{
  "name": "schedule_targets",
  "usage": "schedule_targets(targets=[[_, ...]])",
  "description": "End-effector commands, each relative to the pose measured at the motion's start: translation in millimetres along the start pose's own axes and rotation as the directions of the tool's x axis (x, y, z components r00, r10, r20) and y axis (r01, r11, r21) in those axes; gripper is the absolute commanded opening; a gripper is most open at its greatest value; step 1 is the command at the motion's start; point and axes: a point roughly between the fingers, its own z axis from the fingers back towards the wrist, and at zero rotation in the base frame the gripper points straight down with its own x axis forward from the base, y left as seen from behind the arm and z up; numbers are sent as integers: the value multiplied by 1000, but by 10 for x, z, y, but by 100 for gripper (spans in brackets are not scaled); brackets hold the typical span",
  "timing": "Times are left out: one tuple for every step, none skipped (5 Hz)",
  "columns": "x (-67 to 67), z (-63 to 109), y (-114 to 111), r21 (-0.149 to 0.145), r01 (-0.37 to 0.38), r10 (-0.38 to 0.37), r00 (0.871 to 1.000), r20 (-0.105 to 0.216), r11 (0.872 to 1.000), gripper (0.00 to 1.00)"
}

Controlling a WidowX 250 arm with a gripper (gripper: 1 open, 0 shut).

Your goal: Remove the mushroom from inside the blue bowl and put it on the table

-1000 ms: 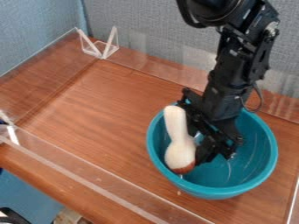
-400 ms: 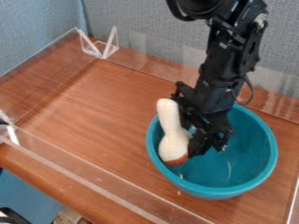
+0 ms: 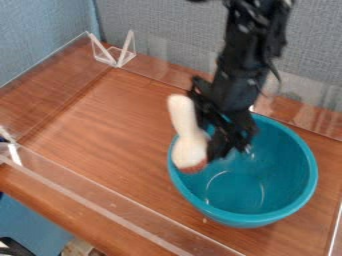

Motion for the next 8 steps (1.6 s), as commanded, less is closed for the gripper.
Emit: schedule_targets(targets=[[-207, 268, 411, 30, -71, 70, 996, 53, 997, 0], [-498, 176, 823, 17, -169, 168, 985, 35, 985, 0], [-768, 23, 1044, 2, -224, 224, 974, 17, 975, 0], [-873, -168, 1120, -6, -234, 234, 972, 16, 972, 0], [-859, -323, 1126, -12, -225, 225, 974, 20, 974, 0], [-806, -484, 1140, -19, -214, 215, 976, 21, 977, 0], [-748, -600, 1163, -19, -204, 205, 979, 19, 979, 0], [-750, -610, 1159, -23, -204, 205, 978, 28, 979, 0]])
